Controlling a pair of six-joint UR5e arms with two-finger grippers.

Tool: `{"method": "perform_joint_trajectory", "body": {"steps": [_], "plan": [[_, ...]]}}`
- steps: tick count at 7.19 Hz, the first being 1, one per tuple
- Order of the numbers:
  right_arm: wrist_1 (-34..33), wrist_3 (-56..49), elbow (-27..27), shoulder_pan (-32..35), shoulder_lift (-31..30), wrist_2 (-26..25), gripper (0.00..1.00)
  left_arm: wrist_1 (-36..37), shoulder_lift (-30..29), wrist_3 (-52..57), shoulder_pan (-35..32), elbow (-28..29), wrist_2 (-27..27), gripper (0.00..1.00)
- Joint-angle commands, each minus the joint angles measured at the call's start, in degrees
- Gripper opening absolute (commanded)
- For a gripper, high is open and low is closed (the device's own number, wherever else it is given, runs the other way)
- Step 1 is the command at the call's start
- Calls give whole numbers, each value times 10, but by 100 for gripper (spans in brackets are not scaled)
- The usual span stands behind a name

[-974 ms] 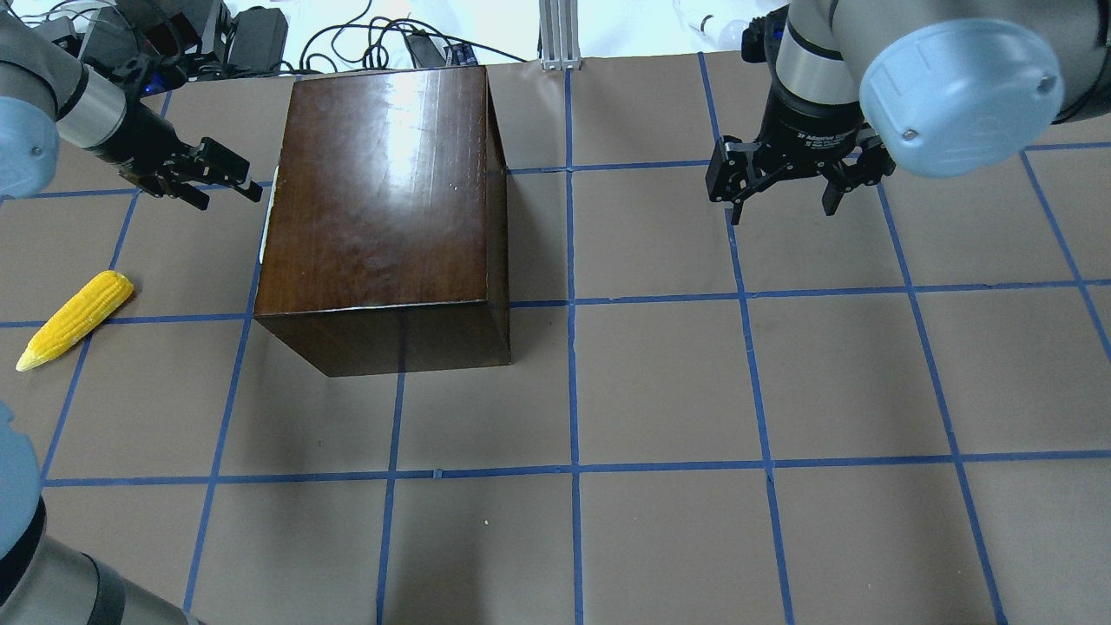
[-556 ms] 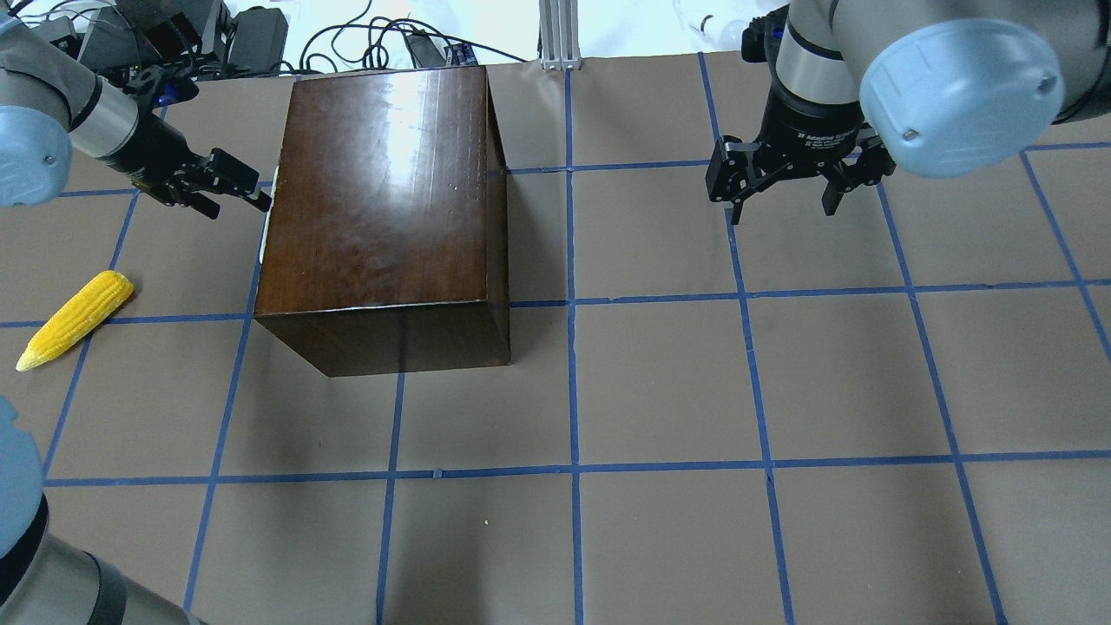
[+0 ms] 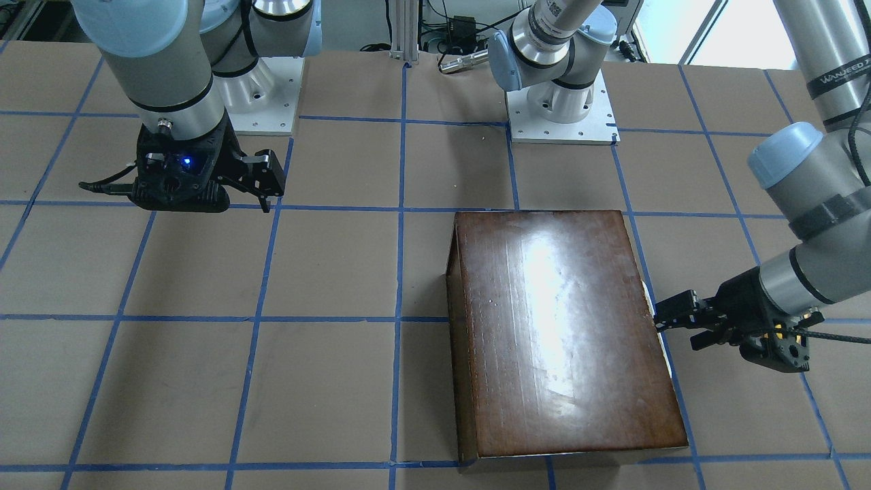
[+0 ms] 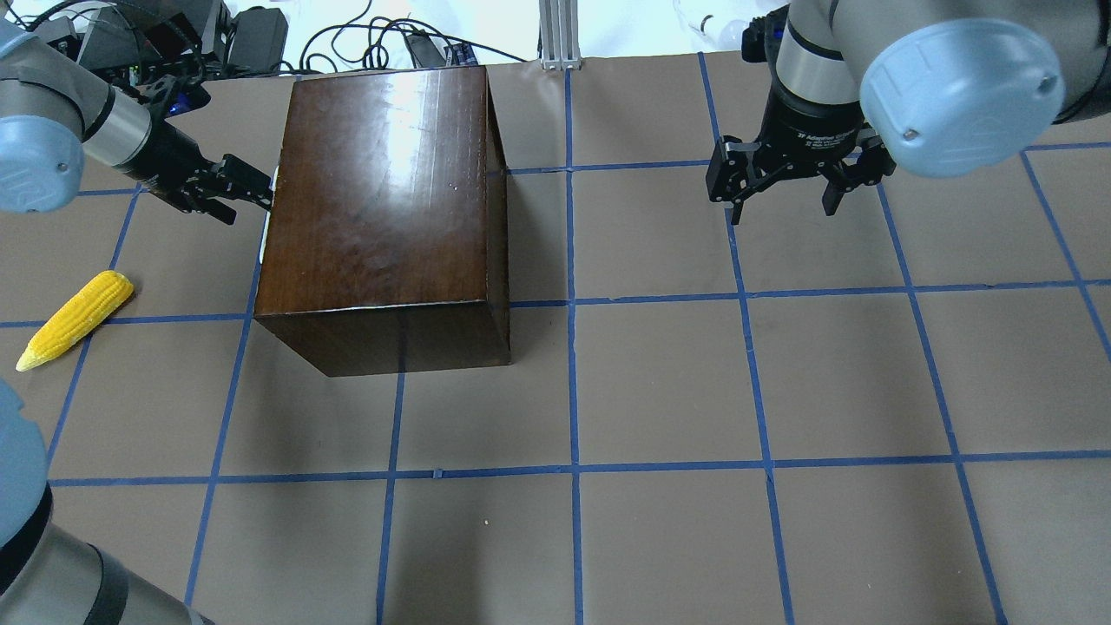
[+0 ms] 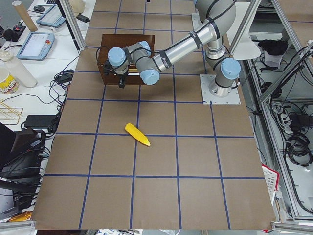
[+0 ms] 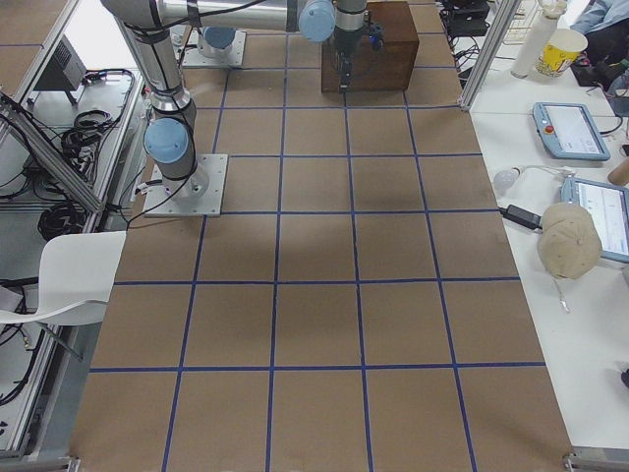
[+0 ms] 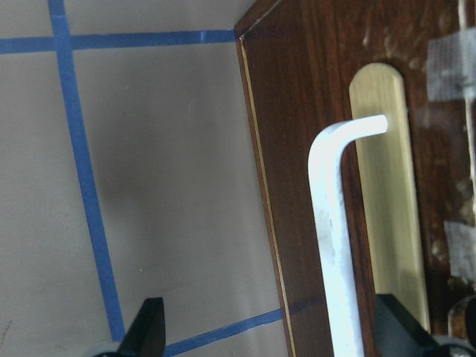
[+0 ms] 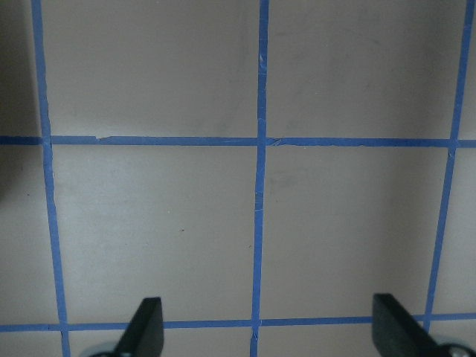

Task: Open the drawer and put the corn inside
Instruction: 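Lower the left gripper and hook the white drawer handle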

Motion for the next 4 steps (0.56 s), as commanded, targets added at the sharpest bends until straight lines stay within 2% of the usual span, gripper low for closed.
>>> {"method": "perform_joint_trajectory", "body": {"steps": [1, 4], "plan": [[0, 0, 0, 0, 1, 0, 100, 0, -8, 3, 1, 0, 0, 100], [0, 0, 0, 0, 1, 0, 100, 0, -16, 23, 3, 3, 5, 100]]}}
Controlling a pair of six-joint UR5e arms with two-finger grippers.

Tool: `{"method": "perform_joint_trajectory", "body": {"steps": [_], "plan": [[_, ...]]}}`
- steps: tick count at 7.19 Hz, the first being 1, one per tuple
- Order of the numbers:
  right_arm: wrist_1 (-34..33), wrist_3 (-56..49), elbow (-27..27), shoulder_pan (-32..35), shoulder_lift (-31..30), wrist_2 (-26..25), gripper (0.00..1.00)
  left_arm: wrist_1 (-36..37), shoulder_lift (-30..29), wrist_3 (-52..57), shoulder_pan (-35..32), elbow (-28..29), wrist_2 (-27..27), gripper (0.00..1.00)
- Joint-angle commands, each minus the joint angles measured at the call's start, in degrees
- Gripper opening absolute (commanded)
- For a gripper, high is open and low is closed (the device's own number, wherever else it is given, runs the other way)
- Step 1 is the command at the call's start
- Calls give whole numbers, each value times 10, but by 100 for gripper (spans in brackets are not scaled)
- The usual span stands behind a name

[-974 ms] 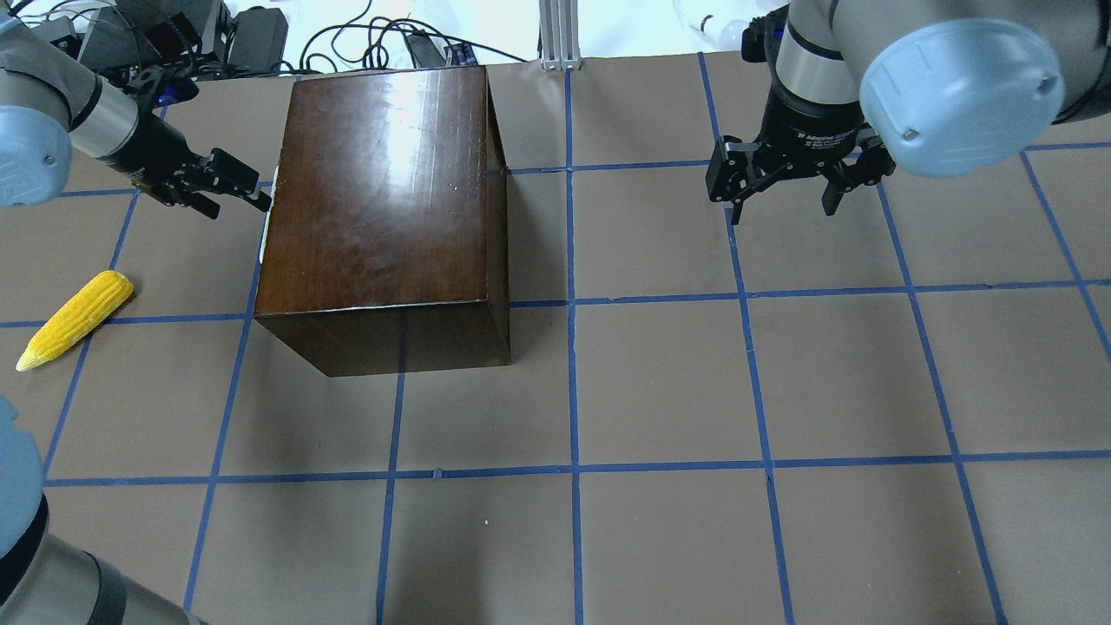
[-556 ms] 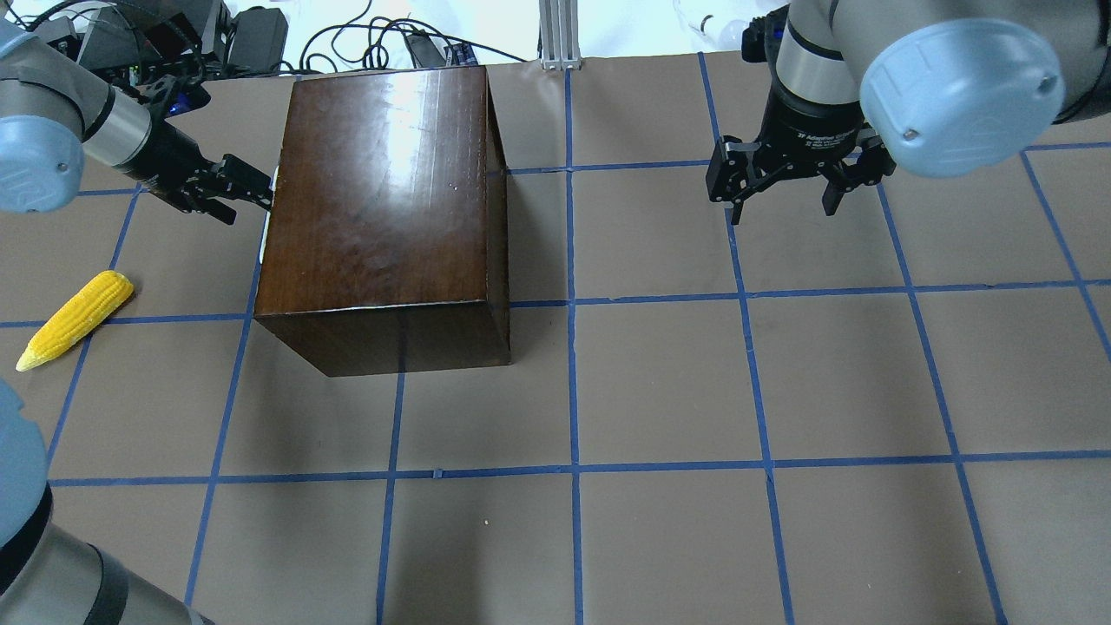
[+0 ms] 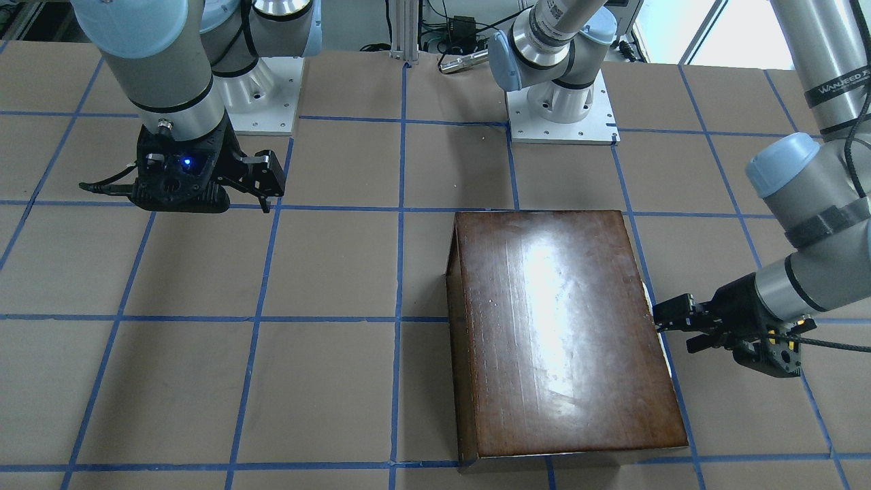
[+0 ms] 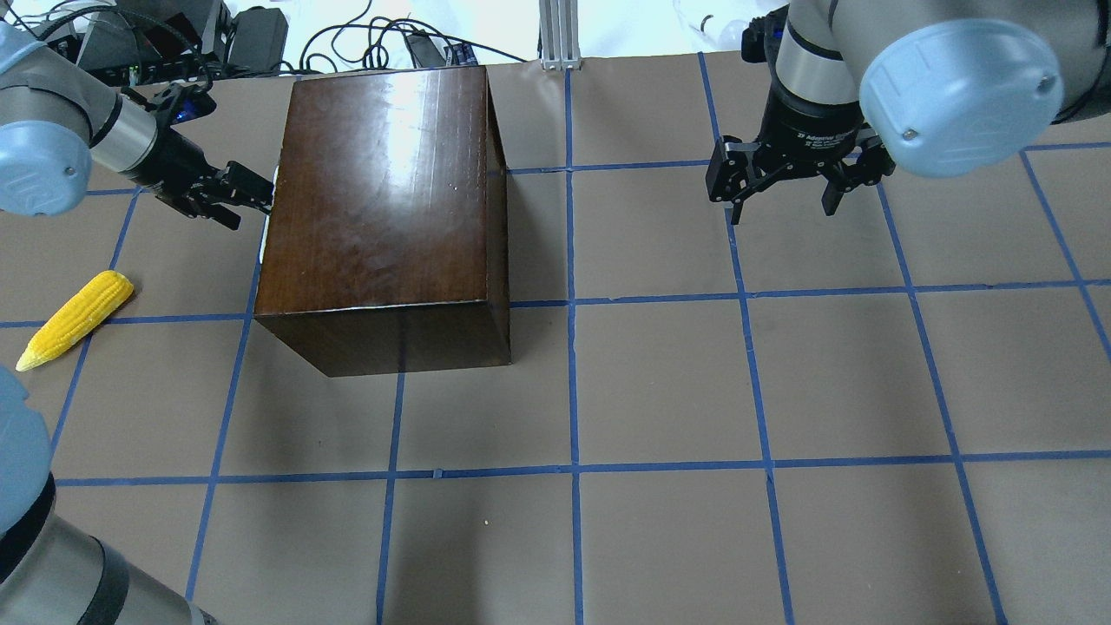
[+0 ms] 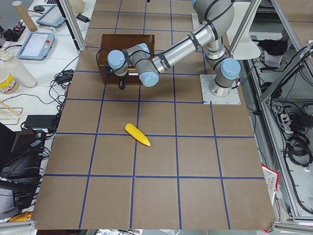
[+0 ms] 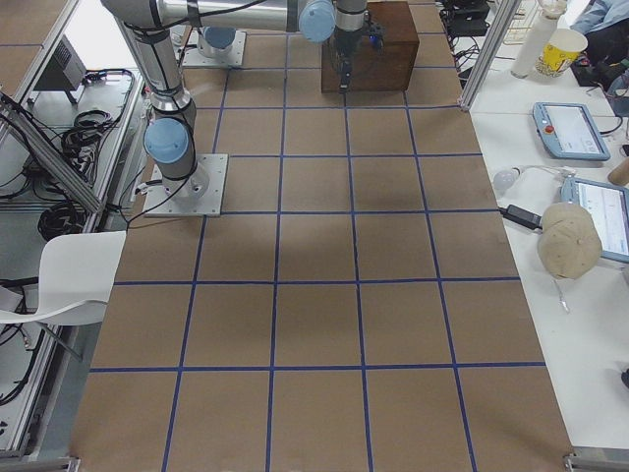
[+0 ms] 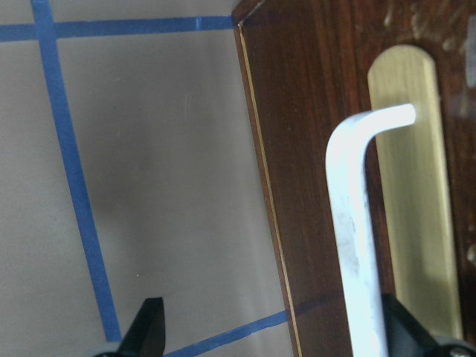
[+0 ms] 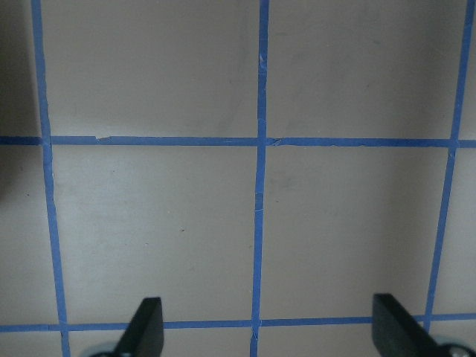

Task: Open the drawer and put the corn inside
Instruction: 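Lower the left gripper and hook the white drawer handle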

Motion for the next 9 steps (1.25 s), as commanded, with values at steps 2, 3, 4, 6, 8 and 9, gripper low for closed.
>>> {"method": "perform_joint_trajectory", "body": {"steps": [2, 3, 4, 6, 8, 9], "plan": [[0, 0, 0, 0, 0, 0, 100, 0, -4, 34, 4, 7, 22, 100], [-1, 0, 0, 0, -1, 0, 100, -1, -3, 34, 6, 8, 23, 100], [-1, 0, 0, 0, 0, 0, 100, -1, -3, 35, 7, 12, 38, 100], [-1, 0, 0, 0, 0, 0, 100, -1, -3, 47, 9, 14, 45, 100], [0, 0, 0, 0, 0, 0, 100, -2, -4, 71, 22, 14, 56, 100], [0, 0, 0, 0, 0, 1, 100, -2, -5, 76, 27, 15, 57, 100]]}}
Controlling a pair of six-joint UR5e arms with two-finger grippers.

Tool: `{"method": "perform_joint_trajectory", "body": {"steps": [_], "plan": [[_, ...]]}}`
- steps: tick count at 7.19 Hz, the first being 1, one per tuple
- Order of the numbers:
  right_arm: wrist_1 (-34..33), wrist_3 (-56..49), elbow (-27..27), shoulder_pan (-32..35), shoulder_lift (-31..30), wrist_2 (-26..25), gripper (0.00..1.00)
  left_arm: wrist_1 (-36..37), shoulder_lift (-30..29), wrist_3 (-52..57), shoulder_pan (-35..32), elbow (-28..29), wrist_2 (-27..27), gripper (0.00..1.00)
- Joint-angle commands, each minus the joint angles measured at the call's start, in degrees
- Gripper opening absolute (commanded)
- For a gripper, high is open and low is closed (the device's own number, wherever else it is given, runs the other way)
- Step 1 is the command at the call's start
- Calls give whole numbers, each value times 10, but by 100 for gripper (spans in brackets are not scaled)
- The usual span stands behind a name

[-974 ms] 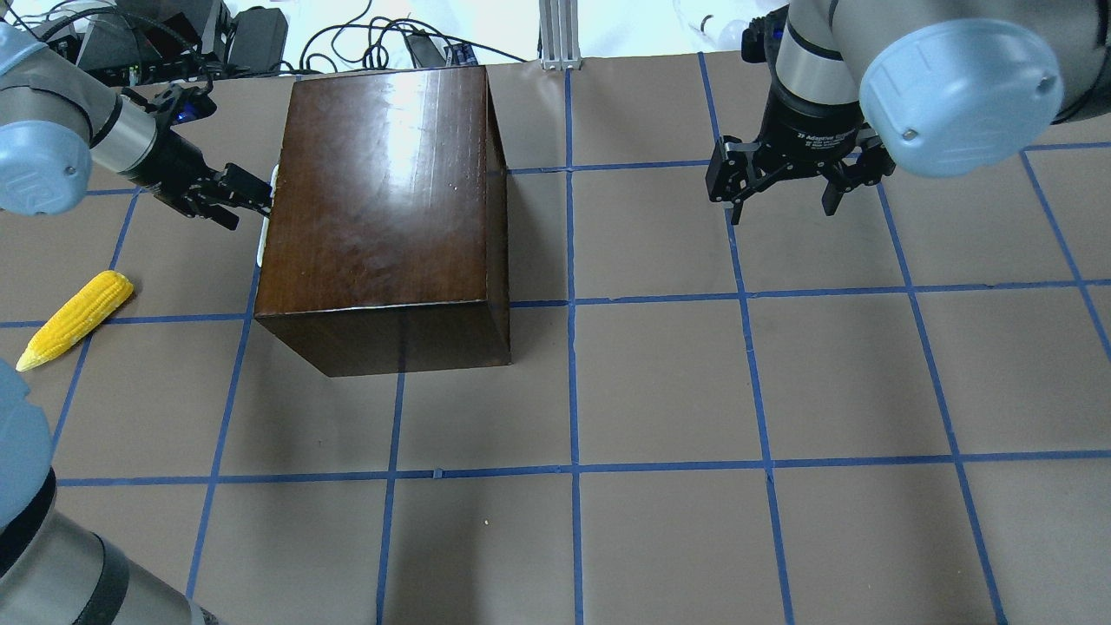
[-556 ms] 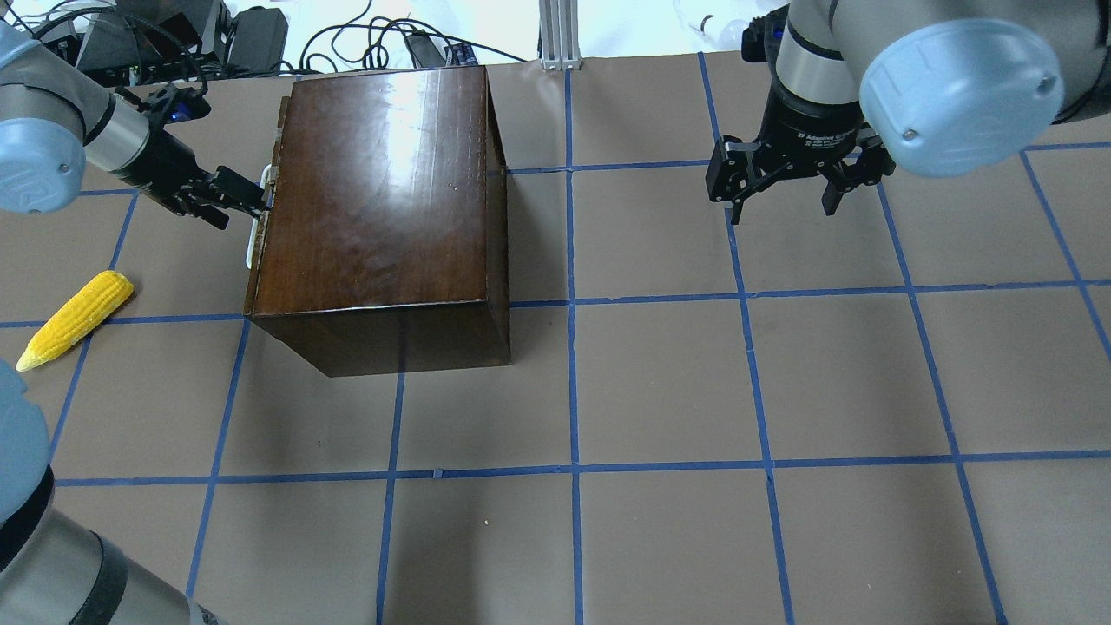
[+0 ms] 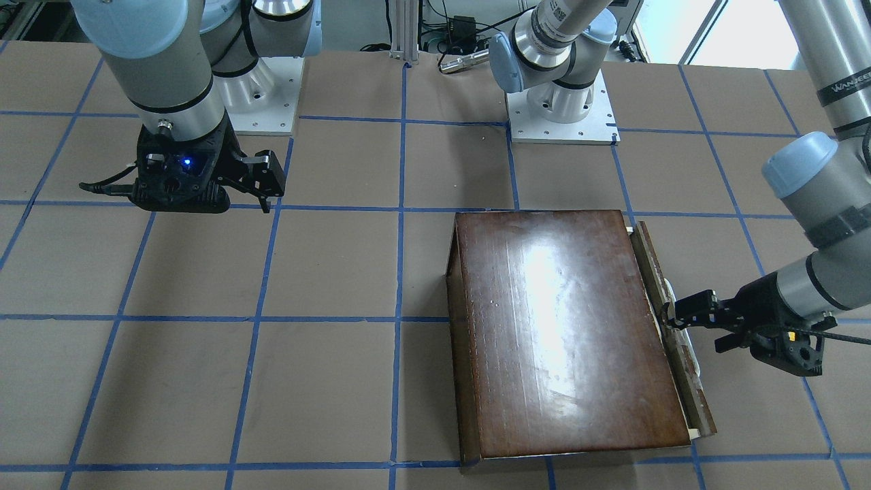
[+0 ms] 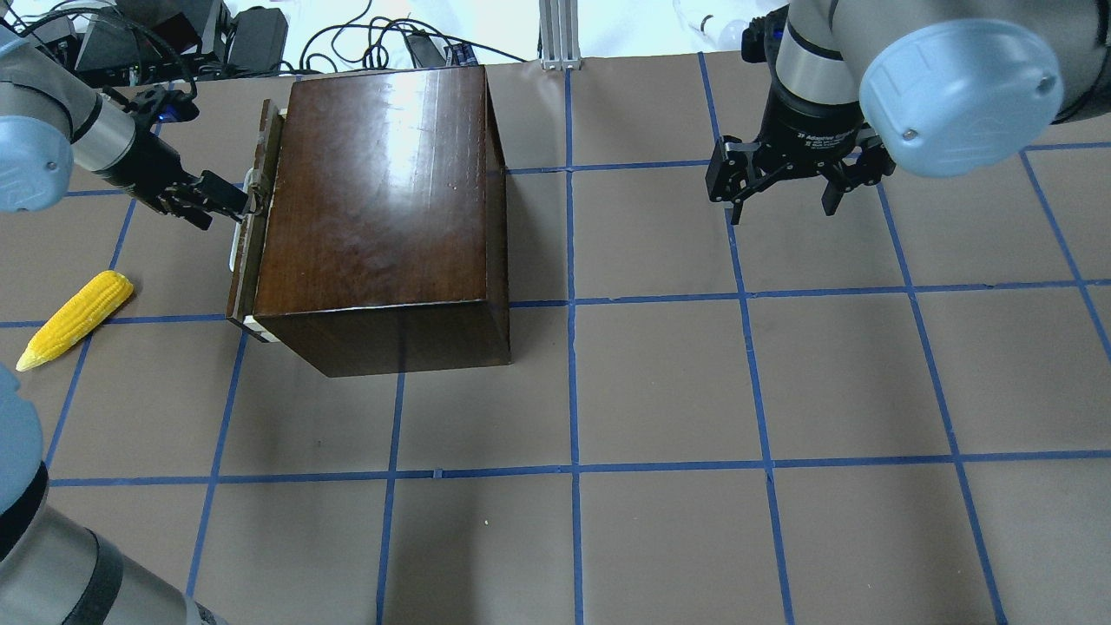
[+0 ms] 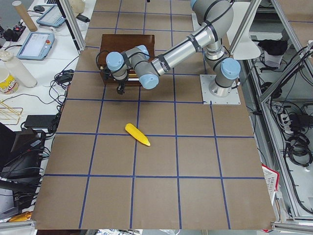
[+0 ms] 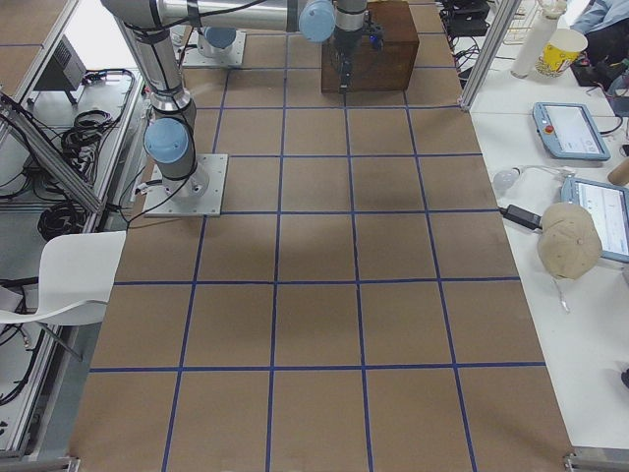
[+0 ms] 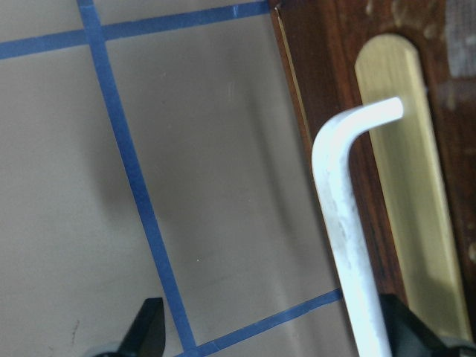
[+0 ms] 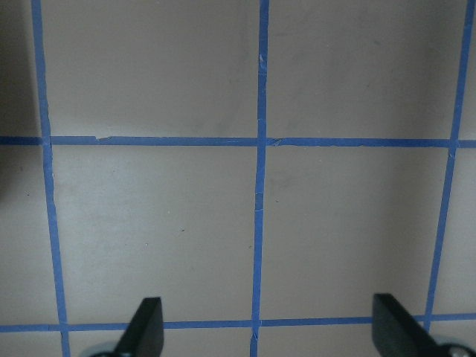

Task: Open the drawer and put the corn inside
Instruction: 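Pull the drawer open with the left gripper, away from the cabinet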

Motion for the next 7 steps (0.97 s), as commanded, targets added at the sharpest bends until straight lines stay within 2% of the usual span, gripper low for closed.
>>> {"method": "perform_joint_trajectory", "body": {"steps": [1, 7], "plan": [[-1, 0, 0, 0, -1, 0, 100, -1, -3, 10, 10, 8, 3, 100], [0, 0, 0, 0, 0, 0, 100, 0, -9, 48, 34, 14, 4, 100]]}}
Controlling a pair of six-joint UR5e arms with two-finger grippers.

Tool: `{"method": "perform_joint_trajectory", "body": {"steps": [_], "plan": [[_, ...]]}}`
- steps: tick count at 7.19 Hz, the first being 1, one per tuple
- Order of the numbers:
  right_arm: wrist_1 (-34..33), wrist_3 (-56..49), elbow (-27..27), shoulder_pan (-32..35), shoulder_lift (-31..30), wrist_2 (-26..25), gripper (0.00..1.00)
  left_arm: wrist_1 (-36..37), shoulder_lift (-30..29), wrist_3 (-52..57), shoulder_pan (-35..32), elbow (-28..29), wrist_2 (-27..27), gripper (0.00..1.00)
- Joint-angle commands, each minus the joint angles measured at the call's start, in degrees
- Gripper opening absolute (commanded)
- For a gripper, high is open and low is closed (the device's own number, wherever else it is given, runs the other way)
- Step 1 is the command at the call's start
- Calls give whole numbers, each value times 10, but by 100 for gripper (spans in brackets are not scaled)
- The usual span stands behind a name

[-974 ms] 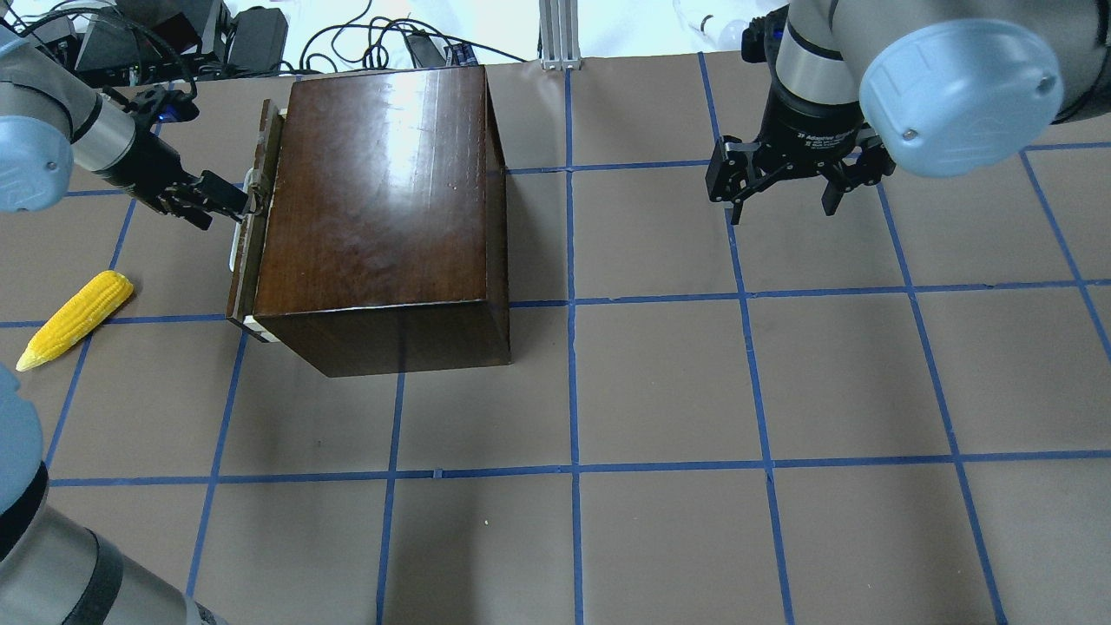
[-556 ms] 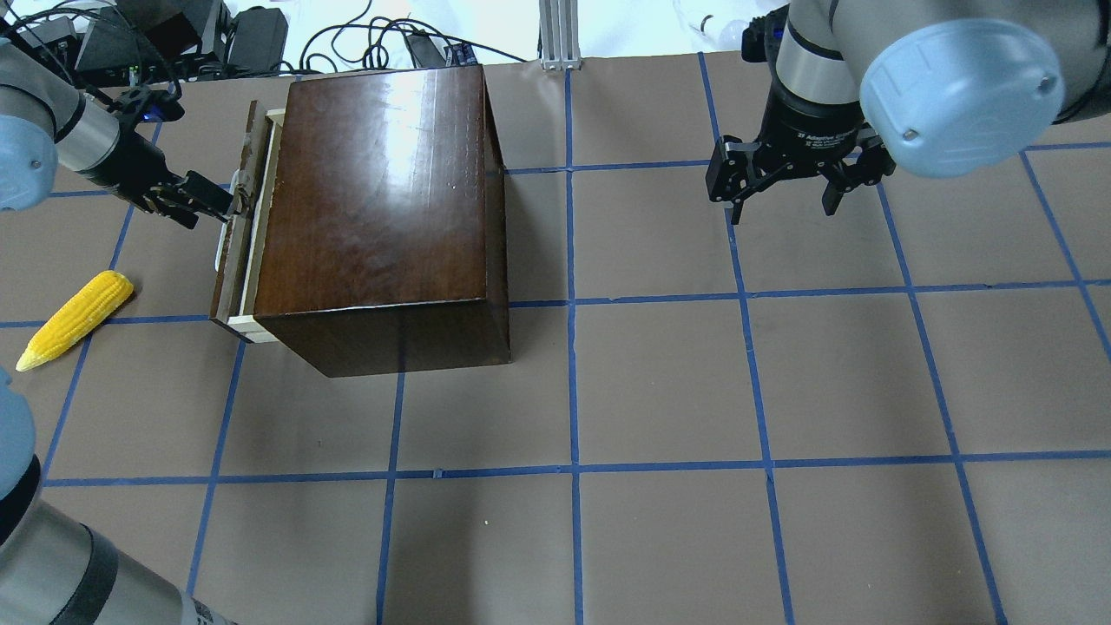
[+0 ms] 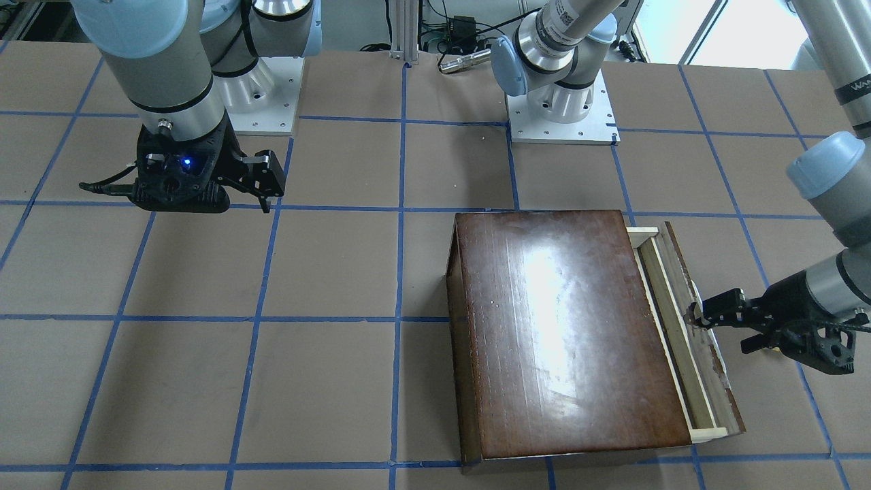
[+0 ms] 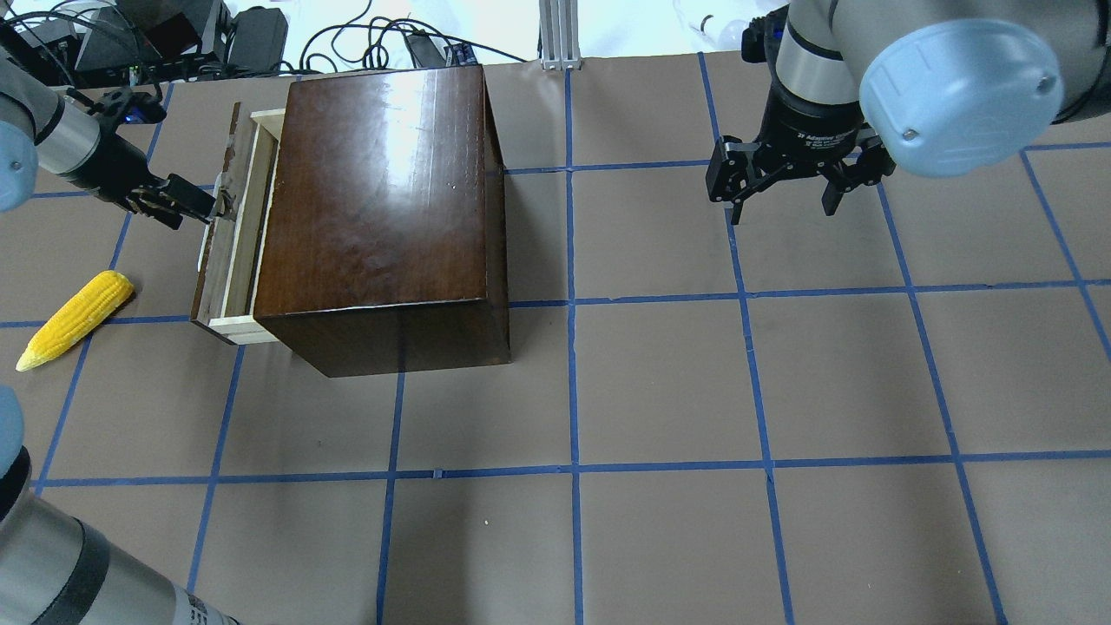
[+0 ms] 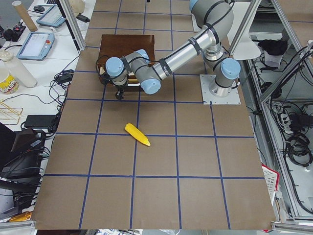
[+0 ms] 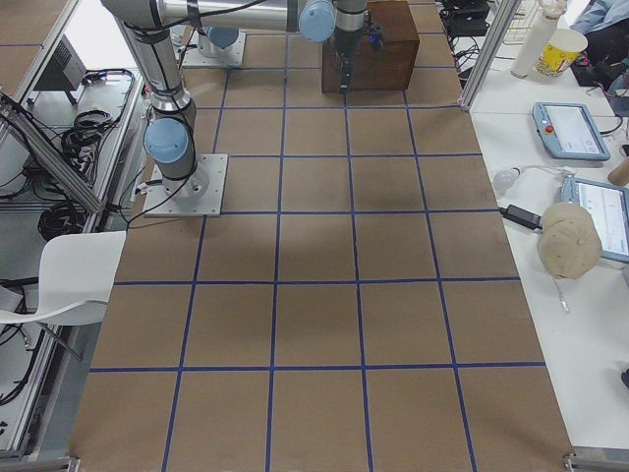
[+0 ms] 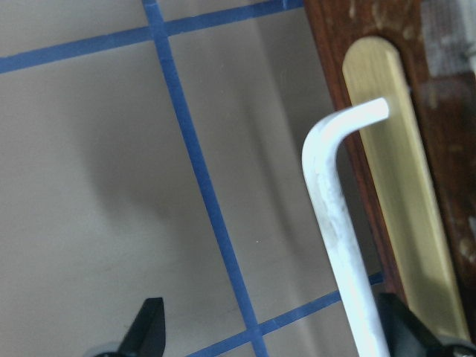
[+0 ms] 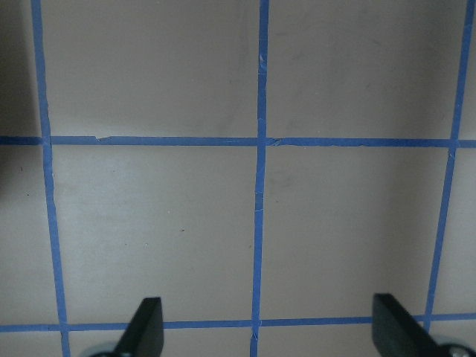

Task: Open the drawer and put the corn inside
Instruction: 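Pull the drawer open with the left gripper, away from the cabinet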

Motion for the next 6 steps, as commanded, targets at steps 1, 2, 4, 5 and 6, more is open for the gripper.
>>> {"method": "perform_joint_trajectory", "body": {"steps": [1, 2, 4, 5, 6], "plan": [[0, 0, 0, 0, 0, 0, 100, 0, -1, 2, 3, 0, 0, 100], [0, 0, 0, 0, 0, 0, 100, 0, -5, 24, 3, 4, 1, 100], [0, 0, 0, 0, -1, 0, 100, -9, -14, 30, 3, 28, 5, 99], [0, 0, 0, 0, 0, 0, 100, -9, -16, 43, 4, 29, 5, 99], [0, 0, 0, 0, 0, 0, 100, -8, -16, 54, 8, 29, 6, 99]]}}
